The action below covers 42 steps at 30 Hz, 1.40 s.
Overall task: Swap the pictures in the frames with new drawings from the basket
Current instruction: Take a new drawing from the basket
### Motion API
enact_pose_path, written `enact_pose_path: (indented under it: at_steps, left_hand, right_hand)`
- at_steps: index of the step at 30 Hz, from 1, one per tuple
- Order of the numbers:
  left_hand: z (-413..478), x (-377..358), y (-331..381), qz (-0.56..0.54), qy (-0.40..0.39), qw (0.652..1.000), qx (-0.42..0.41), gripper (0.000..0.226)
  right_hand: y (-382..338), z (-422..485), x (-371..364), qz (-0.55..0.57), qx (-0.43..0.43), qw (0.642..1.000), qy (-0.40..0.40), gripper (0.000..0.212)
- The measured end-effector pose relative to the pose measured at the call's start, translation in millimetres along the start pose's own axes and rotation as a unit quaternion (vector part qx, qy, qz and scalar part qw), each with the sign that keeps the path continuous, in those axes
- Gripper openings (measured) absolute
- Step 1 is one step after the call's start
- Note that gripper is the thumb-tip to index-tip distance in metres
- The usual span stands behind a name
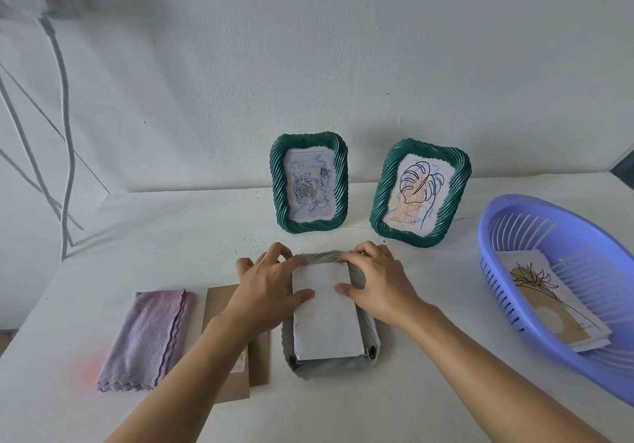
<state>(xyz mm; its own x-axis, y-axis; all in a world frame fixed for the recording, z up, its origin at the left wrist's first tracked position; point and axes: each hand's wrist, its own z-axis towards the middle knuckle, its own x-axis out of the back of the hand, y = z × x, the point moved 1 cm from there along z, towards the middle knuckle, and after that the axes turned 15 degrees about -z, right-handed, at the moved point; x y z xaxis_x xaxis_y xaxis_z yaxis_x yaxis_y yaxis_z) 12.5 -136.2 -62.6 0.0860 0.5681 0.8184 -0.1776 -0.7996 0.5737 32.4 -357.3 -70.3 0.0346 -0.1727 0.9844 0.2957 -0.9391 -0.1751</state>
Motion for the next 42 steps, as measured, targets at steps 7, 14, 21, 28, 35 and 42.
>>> enact_pose_path:
  at_steps: [7, 14, 21, 28, 35, 42]
  left_hand:
    - [3, 8, -1, -0.018, -0.011, 1.000, 0.004, 0.055]
    - [3, 6, -6, -0.057, 0.018, 0.998, -0.004, 0.049]
    - [2, 3, 2, -0.105, 0.030, 0.994, 0.003, 0.038]
    - [-5, 6, 8, -0.087, 0.038, 0.995, -0.009, 0.039]
    - [-18, 8, 6, -0.153, 0.063, 0.986, 0.019, 0.031]
    - [-24, 17, 17, -0.247, 0.100, 0.963, 0.030, 0.015]
  right_hand:
    - [3, 1, -3, 0.020, -0.003, 1.000, 0.006, 0.046]
    - [5, 0, -5, 0.035, 0.003, 0.999, 0.021, 0.042]
    - [5, -3, -8, 0.045, 0.004, 0.998, 0.035, 0.050]
    - [6, -7, -11, 0.058, -0.002, 0.997, 0.057, 0.054]
    - [0, -12, -12, 0.107, -0.018, 0.988, 0.108, 0.040]
    - [-6, -19, 4, 0.207, -0.031, 0.965, 0.155, 0.018]
